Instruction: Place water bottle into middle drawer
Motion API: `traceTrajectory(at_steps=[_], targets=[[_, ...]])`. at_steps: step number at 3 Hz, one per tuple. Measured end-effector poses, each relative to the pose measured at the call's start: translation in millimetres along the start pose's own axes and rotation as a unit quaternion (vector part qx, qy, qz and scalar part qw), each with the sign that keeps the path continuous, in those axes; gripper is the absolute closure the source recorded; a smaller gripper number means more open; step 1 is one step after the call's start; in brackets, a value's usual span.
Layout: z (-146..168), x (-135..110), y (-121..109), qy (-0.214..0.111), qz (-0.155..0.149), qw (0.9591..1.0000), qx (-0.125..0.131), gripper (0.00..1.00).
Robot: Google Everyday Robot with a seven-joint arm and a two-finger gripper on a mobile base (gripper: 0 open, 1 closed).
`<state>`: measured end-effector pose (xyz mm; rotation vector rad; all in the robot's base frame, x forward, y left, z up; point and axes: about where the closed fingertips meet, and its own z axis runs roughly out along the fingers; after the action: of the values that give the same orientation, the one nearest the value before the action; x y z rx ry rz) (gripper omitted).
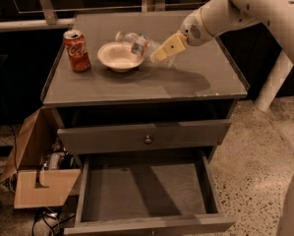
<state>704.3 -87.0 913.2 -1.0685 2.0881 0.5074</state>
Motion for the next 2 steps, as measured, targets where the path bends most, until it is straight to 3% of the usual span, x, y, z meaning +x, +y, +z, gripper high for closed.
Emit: traceTrajectory(at_steps=[2], targets=[[0.1, 0.0, 0.0, 0.0, 0.0, 1.0, 0.0, 0.63]])
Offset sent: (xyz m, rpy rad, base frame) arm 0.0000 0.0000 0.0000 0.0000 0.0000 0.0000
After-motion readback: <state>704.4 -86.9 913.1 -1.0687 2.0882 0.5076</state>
